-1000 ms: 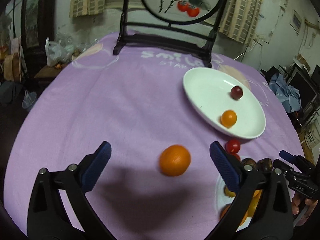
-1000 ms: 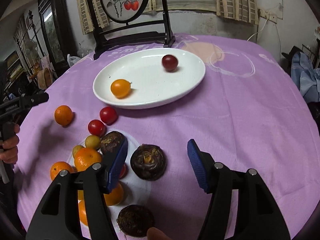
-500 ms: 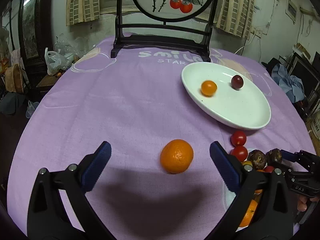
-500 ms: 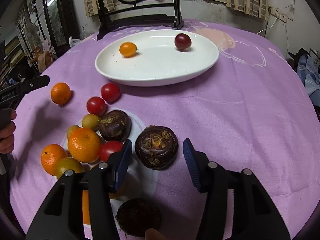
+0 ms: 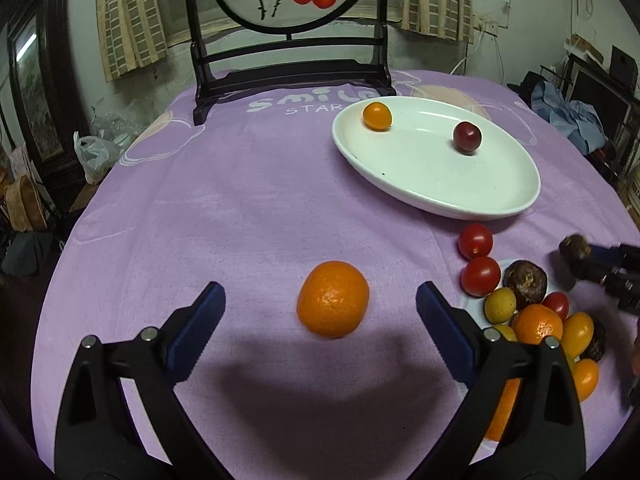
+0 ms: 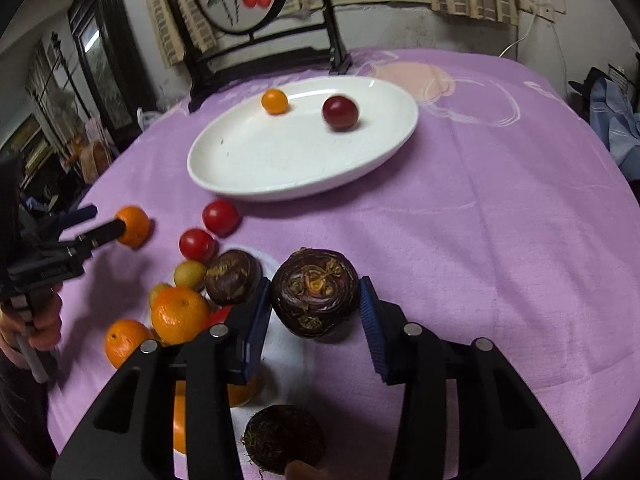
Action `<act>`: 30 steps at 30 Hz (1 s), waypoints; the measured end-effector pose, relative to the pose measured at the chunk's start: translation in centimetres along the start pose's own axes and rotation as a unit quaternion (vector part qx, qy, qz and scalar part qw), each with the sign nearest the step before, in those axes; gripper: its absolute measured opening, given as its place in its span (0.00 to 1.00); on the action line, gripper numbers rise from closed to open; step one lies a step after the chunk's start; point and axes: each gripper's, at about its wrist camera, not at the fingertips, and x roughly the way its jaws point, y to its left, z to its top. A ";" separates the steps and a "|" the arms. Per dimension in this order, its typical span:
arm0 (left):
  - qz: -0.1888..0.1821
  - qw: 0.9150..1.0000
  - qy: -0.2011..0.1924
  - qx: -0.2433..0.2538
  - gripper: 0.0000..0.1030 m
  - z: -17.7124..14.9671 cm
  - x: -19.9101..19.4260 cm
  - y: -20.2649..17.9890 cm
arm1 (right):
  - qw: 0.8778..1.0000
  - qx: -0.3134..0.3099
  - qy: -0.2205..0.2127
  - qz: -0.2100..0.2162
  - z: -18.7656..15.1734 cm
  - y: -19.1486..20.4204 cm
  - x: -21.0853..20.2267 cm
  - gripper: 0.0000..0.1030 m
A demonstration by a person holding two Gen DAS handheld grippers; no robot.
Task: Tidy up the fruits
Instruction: 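Grasp a tangerine with the left tool while the right tool grasps a passion fruit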
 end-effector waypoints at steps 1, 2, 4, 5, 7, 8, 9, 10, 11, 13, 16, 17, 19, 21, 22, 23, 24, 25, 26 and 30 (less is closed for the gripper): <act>-0.001 1.000 0.002 0.004 0.89 -0.1 0.2 -0.1 | 1.000 0.002 -0.001 0.000 0.0 -0.1 -0.1 0.43; -0.002 1.000 0.005 0.009 0.84 -0.1 0.3 -0.3 | 1.000 0.004 -0.002 0.001 0.1 -0.1 -0.1 0.43; -0.002 1.000 0.012 0.016 0.77 -0.3 0.8 -0.5 | 1.000 0.002 0.000 -0.001 0.0 0.0 -0.1 0.43; -0.001 1.000 0.014 0.017 0.74 -0.3 1.0 -0.6 | 1.000 -0.001 0.000 -0.002 0.0 0.2 -0.1 0.43; 0.002 1.000 0.019 0.019 0.72 -0.4 1.4 -0.6 | 1.000 -0.005 0.000 -0.001 -0.1 0.4 -0.1 0.43; 0.004 1.000 0.020 0.021 0.71 -0.4 1.6 -0.6 | 1.000 -0.006 -0.001 0.000 -0.1 0.5 -0.2 0.43; 0.006 1.000 0.020 0.022 0.70 -0.4 1.7 -0.6 | 1.000 -0.007 -0.002 0.000 -0.2 0.5 -0.2 0.43; 0.008 0.999 0.021 0.023 0.68 -0.4 1.8 -0.7 | 1.000 -0.008 -0.003 0.000 -0.2 0.5 -0.3 0.43; 0.010 0.999 0.022 0.025 0.67 -0.4 1.8 -0.7 | 1.000 -0.008 -0.004 -0.001 -0.3 0.5 -0.3 0.43; 0.012 0.999 0.026 0.030 0.61 -0.5 2.1 -0.8 | 1.000 -0.008 -0.006 -0.003 -0.3 0.5 -0.4 0.43; 0.011 0.999 0.035 0.035 0.46 -0.5 2.7 -0.8 | 1.000 -0.008 -0.006 -0.003 -0.3 0.5 -0.4 0.43; 0.011 0.999 0.039 0.036 0.41 -0.6 2.8 -0.9 | 1.000 -0.008 -0.007 -0.004 -0.3 0.5 -0.4 0.43; 0.011 0.998 0.040 0.038 0.41 -0.6 3.0 -0.9 | 1.000 -0.011 -0.008 -0.006 -0.4 0.5 -0.5 0.43; 0.014 0.998 0.039 0.041 0.40 -0.6 3.0 -1.0 | 1.000 -0.013 -0.010 -0.009 -0.4 0.6 -0.5 0.43; 0.015 0.998 0.038 0.043 0.40 -0.6 3.0 -1.1 | 1.000 -0.013 -0.010 -0.010 -0.4 0.6 -0.5 0.43; 0.016 0.998 0.038 0.043 0.40 -0.7 2.9 -1.2 | 1.000 -0.013 -0.011 -0.010 -0.4 0.7 -0.6 0.43; 0.013 0.998 0.037 0.042 0.40 -0.7 2.8 -1.2 | 1.000 -0.013 -0.012 -0.010 -0.4 0.7 -0.6 0.43; 0.009 0.999 0.035 0.038 0.40 -0.6 2.6 -1.1 | 1.000 -0.013 -0.014 -0.009 -0.4 0.7 -0.7 0.43; 0.004 0.999 0.031 0.033 0.39 -0.6 2.3 -1.0 | 1.000 -0.013 -0.017 -0.007 -0.3 0.7 -0.8 0.43; -0.053 0.999 -0.002 0.001 0.39 1.0 0.6 -1.1 | 0.997 0.017 -0.072 0.018 1.7 0.2 -1.9 0.43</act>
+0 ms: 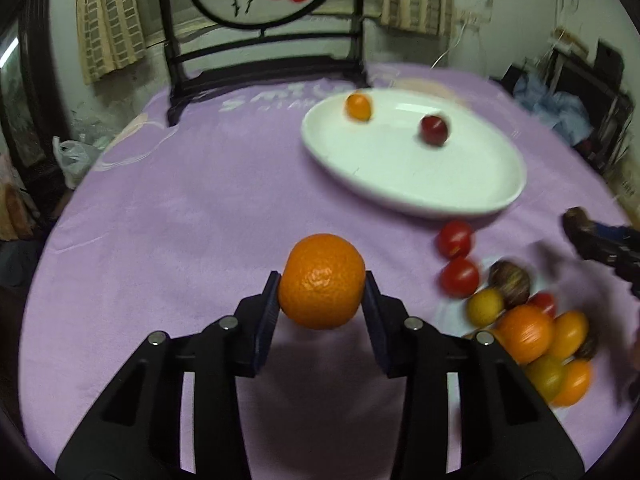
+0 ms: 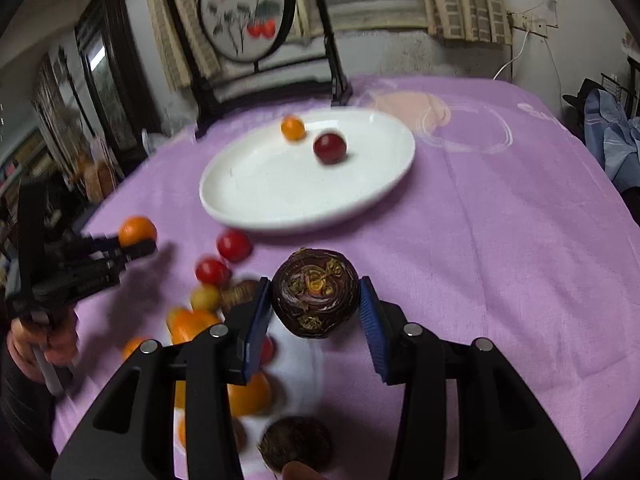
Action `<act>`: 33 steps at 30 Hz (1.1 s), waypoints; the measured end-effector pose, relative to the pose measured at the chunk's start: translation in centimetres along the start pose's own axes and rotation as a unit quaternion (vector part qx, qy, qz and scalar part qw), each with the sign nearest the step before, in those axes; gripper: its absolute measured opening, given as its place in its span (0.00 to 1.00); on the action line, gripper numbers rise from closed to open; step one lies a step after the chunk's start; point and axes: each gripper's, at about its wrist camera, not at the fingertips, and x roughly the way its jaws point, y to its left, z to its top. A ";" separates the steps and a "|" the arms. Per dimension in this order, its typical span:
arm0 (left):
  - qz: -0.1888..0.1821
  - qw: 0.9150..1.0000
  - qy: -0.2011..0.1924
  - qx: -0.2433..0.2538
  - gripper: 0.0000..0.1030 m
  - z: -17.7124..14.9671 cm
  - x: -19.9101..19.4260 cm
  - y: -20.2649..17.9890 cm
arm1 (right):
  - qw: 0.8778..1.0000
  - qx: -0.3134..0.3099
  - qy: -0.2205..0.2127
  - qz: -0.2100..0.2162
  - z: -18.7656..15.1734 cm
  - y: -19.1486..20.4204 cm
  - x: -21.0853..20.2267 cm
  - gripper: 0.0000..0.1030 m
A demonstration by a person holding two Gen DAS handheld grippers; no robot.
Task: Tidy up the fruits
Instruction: 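Grasp a tangerine with the left tool while the right tool grasps a passion fruit, then grasp a passion fruit with the right tool while the left tool grasps a tangerine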
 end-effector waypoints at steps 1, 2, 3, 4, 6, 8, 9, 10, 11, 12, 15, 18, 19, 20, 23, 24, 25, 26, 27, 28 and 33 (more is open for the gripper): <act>-0.017 1.000 -0.008 -0.009 0.40 1.0 -0.1 -0.4 | 1.000 0.010 -0.019 0.002 1.1 -0.1 0.1 0.43; -0.024 1.000 -0.014 -0.015 0.40 2.0 0.0 -0.9 | 0.999 0.016 -0.032 -0.001 2.0 -0.3 0.4 0.43; -0.028 0.999 -0.020 -0.018 0.40 2.9 0.1 -1.3 | 0.999 0.016 -0.039 -0.005 3.0 -0.2 1.1 0.43; -0.033 0.999 -0.028 -0.021 0.40 4.1 0.5 -2.0 | 0.999 0.015 -0.041 -0.007 3.9 -0.2 2.1 0.43; -0.033 0.999 -0.030 -0.023 0.40 5.6 1.8 -3.0 | 0.999 0.020 -0.032 -0.010 4.9 -0.2 4.0 0.43; -0.024 0.999 -0.017 -0.027 0.40 6.8 3.7 -4.0 | 1.000 0.014 -0.013 -0.016 5.3 0.1 6.0 0.43; -0.024 0.999 -0.011 -0.026 0.40 7.0 4.4 -4.1 | 1.000 0.006 -0.006 -0.021 5.4 0.3 6.6 0.43; -0.024 0.999 -0.003 -0.023 0.40 7.3 5.2 -4.4 | 1.000 -0.003 -0.001 -0.025 5.5 0.5 7.1 0.43; -0.023 1.000 0.004 -0.022 0.40 7.4 5.9 -4.5 | 1.000 -0.006 0.002 -0.026 5.7 0.6 7.5 0.43; -0.020 1.000 0.011 -0.020 0.40 7.5 6.6 -4.6 | 1.000 -0.006 0.005 -0.024 5.8 0.6 7.9 0.43; -0.016 0.999 0.024 -0.020 0.40 7.6 7.8 -4.7 | 0.999 -0.007 0.024 -0.022 5.9 0.7 9.0 0.45; -0.010 1.000 0.012 -0.020 0.62 7.7 7.0 -4.7 | 0.999 -0.001 0.031 -0.026 5.8 0.7 8.4 0.63; 0.002 1.000 0.000 -0.023 0.81 7.7 6.1 -4.6 | 0.999 0.002 0.027 -0.020 5.7 0.7 7.8 0.64; 0.018 0.999 -0.022 -0.024 0.89 7.8 4.8 -4.4 | 1.000 0.004 0.020 -0.010 5.7 0.8 6.9 0.64; 0.007 0.999 -0.052 -0.016 0.93 7.9 1.6 -4.3 | 1.000 -0.014 0.005 0.001 5.2 1.2 4.4 0.64; 0.001 0.998 -0.053 -0.013 0.94 7.7 0.9 -4.3 | 1.000 -0.026 0.004 0.002 4.7 1.3 3.5 0.64; -0.002 0.998 -0.060 -0.005 0.95 7.1 0.0 -4.2 | 0.999 -0.039 0.006 0.004 4.0 1.4 2.9 0.64; 0.000 0.998 -0.065 0.003 0.95 6.5 -0.7 -4.2 | 0.998 -0.054 0.009 0.009 3.1 1.4 2.2 0.64; 0.007 0.998 -0.069 0.011 0.95 5.5 -1.3 -4.1 | 0.998 -0.065 0.013 0.011 2.6 1.4 1.8 0.64; 0.008 0.998 -0.066 0.018 0.95 4.9 -1.7 -4.0 | 0.996 -0.090 0.020 0.010 1.3 1.5 1.1 0.64; -0.002 0.999 -0.043 0.025 0.97 0.4 -3.2 -3.1 | 0.985 -0.163 0.044 -0.021 -3.5 1.7 -1.4 0.64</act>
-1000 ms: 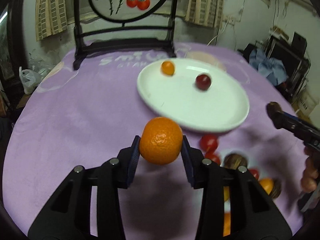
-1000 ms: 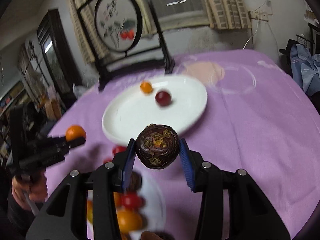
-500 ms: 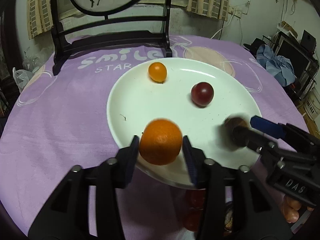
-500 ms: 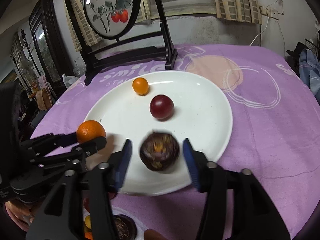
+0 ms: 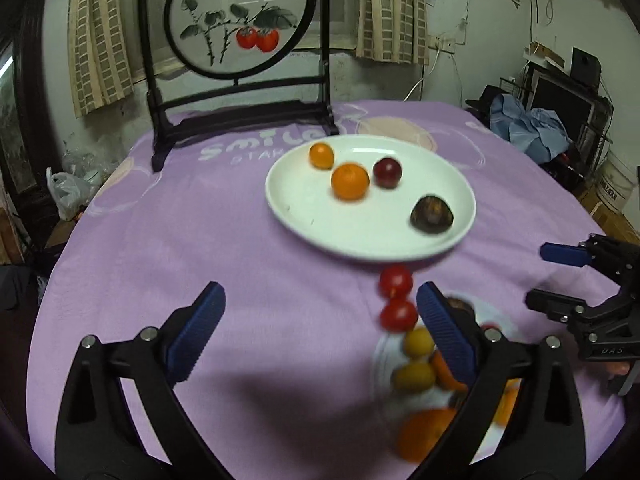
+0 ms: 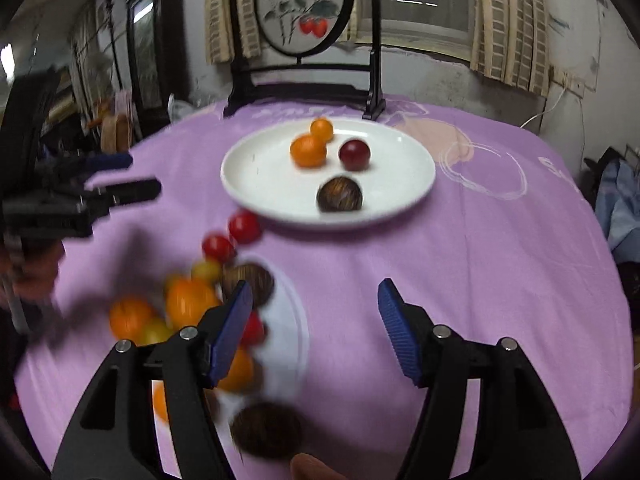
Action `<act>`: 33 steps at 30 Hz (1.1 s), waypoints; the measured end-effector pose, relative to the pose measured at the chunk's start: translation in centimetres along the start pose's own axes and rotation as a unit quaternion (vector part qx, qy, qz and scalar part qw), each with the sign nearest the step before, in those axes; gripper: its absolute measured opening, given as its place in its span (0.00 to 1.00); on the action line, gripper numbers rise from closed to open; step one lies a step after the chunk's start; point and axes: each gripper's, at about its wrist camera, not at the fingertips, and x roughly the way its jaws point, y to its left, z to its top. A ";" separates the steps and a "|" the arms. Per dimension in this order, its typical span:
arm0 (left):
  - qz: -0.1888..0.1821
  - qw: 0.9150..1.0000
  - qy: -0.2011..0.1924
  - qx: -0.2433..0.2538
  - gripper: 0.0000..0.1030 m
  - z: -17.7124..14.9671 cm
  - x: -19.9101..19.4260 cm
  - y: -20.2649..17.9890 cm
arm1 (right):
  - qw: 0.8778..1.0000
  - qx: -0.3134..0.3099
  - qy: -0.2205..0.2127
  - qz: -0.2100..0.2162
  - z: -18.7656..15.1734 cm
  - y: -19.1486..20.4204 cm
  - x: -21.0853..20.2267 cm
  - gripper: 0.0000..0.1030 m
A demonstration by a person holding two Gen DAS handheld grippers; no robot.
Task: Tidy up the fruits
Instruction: 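Grasp a passion fruit with the right tool while the left tool grasps a tangerine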
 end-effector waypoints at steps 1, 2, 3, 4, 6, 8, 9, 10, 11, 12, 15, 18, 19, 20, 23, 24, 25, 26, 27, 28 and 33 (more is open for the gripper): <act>-0.003 1.000 0.005 -0.003 0.97 -0.8 -0.3 0.3 | 1.000 -0.017 0.002 0.000 -0.8 0.5 -0.6 0.64; -0.006 1.000 0.010 -0.005 0.97 -1.4 -0.6 0.5 | 1.000 -0.028 0.002 0.004 -1.4 0.9 -1.1 0.64; -0.011 1.000 0.011 -0.006 0.97 -2.0 -0.9 0.6 | 0.999 -0.037 0.005 0.011 -1.9 1.3 -1.4 0.64; -0.014 1.000 0.011 -0.009 0.97 -2.5 -1.3 0.8 | 0.999 -0.043 0.009 0.018 -2.3 1.5 -1.6 0.64; -0.010 1.000 0.010 -0.014 0.97 -3.2 -1.8 1.0 | 0.998 -0.048 0.023 0.025 -2.9 1.6 -1.6 0.64; 0.001 1.000 0.008 -0.019 0.97 -3.7 -2.0 1.3 | 0.998 -0.047 0.034 0.022 -3.2 1.6 -1.5 0.64; 0.007 1.000 0.008 -0.022 0.97 -3.8 -2.1 1.5 | 0.998 -0.043 0.040 0.023 -3.3 1.4 -1.4 0.64; 0.010 1.000 0.010 -0.028 0.97 -4.1 -2.0 1.8 | 0.998 -0.039 0.044 0.022 -3.4 1.3 -1.3 0.64; 0.011 0.999 0.014 -0.035 0.97 -4.2 -1.9 2.1 | 0.998 -0.036 0.047 0.021 -3.5 1.2 -1.3 0.64; 0.010 0.999 0.018 -0.044 0.97 -4.3 -1.9 2.4 | 0.998 -0.035 0.049 0.021 -3.7 1.1 -1.3 0.64; 0.001 0.998 0.024 -0.064 0.97 -4.6 -2.0 3.2 | 0.997 -0.041 0.057 0.027 -4.2 1.4 -1.2 0.60; 0.001 0.997 0.024 -0.074 0.97 -4.9 -2.2 3.6 | 0.996 -0.053 0.066 0.034 -4.5 1.9 -0.8 0.53; 0.001 0.997 0.023 -0.074 0.97 -4.9 -2.3 3.6 | 0.995 -0.056 0.070 0.033 -4.6 2.1 -0.6 0.52; 0.002 0.997 0.022 -0.075 0.97 -5.0 -2.4 3.6 | 0.995 -0.057 0.071 0.034 -4.6 2.1 -0.6 0.52; -0.002 0.997 0.020 -0.078 0.97 -5.0 -2.6 3.6 | 0.996 -0.050 0.069 0.040 -4.5 1.8 -0.7 0.52; -0.003 0.997 0.020 -0.079 0.97 -5.0 -2.7 3.6 | 0.995 -0.050 0.071 0.039 -4.5 1.9 -0.6 0.52; -0.003 0.997 0.020 -0.080 0.97 -5.0 -2.6 3.6 | 0.995 -0.050 0.074 0.039 -4.5 1.9 -0.5 0.51; -0.004 0.997 0.021 -0.080 0.97 -5.0 -2.6 3.6 | 0.995 -0.050 0.074 0.039 -4.5 1.9 -0.5 0.52; -0.004 0.997 0.022 -0.079 0.97 -5.1 -2.6 3.5 | 0.995 -0.049 0.075 0.040 -4.5 1.8 -0.4 0.52; -0.004 0.997 0.021 -0.078 0.97 -5.1 -2.6 3.5 | 0.995 -0.049 0.077 0.041 -4.5 1.9 -0.4 0.52; -0.008 0.997 0.023 -0.070 0.97 -5.1 -2.6 3.1 | 0.994 -0.059 0.079 0.045 -4.5 2.2 -0.3 0.44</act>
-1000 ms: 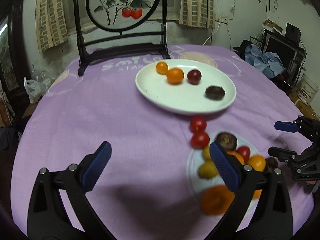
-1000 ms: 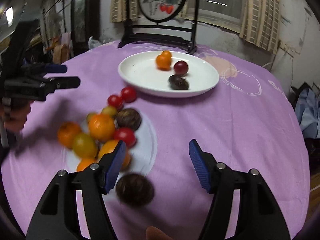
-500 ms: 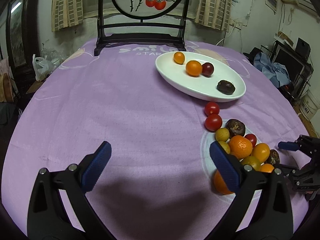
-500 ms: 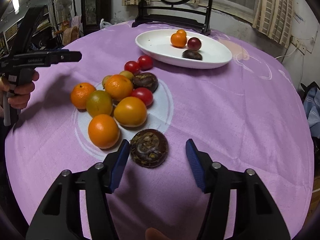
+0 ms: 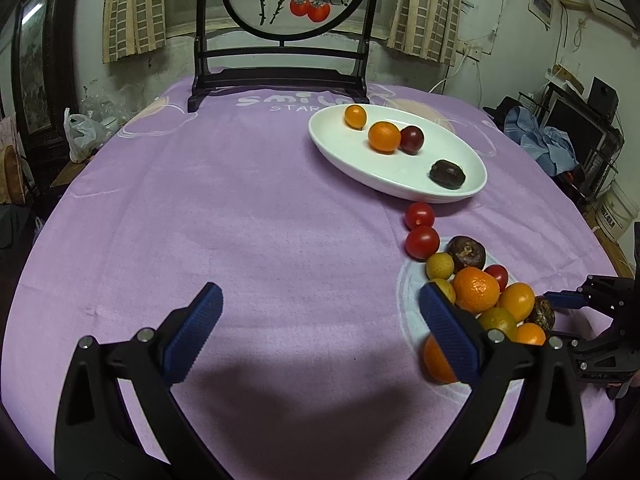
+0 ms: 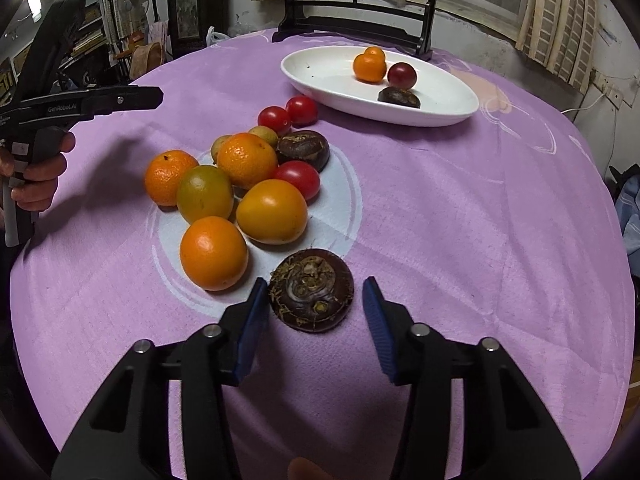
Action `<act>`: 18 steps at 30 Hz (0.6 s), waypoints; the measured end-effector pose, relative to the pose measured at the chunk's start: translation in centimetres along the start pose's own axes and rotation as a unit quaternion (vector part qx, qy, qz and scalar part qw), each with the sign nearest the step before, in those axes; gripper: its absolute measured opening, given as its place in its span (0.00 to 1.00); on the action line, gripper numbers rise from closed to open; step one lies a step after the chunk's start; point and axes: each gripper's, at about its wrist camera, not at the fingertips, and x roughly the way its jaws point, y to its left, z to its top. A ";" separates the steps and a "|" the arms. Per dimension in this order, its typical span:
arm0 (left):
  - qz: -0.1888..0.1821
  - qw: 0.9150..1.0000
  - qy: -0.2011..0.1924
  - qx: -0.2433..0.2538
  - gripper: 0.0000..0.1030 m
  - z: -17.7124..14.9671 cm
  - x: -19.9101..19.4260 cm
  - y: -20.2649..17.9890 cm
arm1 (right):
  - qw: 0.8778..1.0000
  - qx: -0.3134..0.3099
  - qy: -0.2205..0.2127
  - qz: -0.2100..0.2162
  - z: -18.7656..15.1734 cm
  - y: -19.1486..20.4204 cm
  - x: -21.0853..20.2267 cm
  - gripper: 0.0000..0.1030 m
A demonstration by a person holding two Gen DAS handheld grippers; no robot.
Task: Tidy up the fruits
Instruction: 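Grasp a passion fruit with the right tool while the left tool grasps a tangerine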
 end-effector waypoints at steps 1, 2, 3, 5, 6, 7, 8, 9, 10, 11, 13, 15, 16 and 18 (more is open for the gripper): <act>-0.004 1.000 0.002 0.005 0.97 0.0 0.0 -0.2 | 1.000 -0.001 0.000 -0.001 0.0 0.0 0.0 0.43; -0.010 1.000 0.005 0.013 0.97 -0.1 0.0 -0.4 | 1.000 0.001 -0.001 0.000 0.0 -0.1 0.0 0.42; -0.022 0.999 0.007 0.026 0.97 -0.3 0.0 -0.7 | 1.000 0.006 -0.003 0.002 0.0 -0.3 -0.1 0.42; -0.064 0.996 0.008 0.062 0.97 -0.7 -0.6 -1.8 | 1.000 0.019 -0.008 0.004 0.0 -0.7 -0.3 0.42; -0.087 0.993 0.007 0.083 0.97 -1.0 -1.0 -2.5 | 1.000 0.030 -0.010 0.003 0.0 -1.1 -0.4 0.42; -0.100 0.990 0.006 0.101 0.97 -1.3 -1.2 -3.2 | 0.999 0.038 -0.011 0.001 0.0 -1.3 -0.4 0.42; -0.110 0.986 0.004 0.123 0.97 -1.6 -1.4 -4.0 | 0.999 0.043 -0.010 0.000 0.0 -1.5 -0.3 0.42; -0.112 0.982 0.001 0.152 0.96 -2.1 -1.6 -5.0 | 0.999 0.049 -0.008 -0.001 0.0 -1.7 -0.2 0.42; -0.109 0.979 -0.001 0.171 0.94 -2.5 -1.6 -5.6 | 0.999 0.054 -0.004 -0.003 0.0 -1.9 -0.1 0.42; -0.106 0.976 0.001 0.190 0.91 -2.9 -1.5 -6.2 | 0.998 0.058 -0.003 -0.003 0.0 -2.0 -0.1 0.42; -0.111 0.972 0.014 0.207 0.77 -3.3 -1.0 -6.8 | 0.998 0.063 -0.003 -0.001 0.0 -2.1 -0.1 0.42; -0.114 0.971 0.025 0.209 0.70 -3.5 -0.7 -6.9 | 0.998 0.061 -0.003 -0.003 -0.1 -2.0 -0.1 0.42; -0.114 0.971 0.028 0.209 0.67 -3.6 -0.6 -6.9 | 0.998 0.061 -0.003 -0.004 -0.1 -2.0 -0.1 0.42; -0.112 0.971 0.035 0.209 0.66 -3.6 -0.1 -7.0 | 0.998 0.061 -0.003 -0.004 -0.1 -2.0 -0.1 0.42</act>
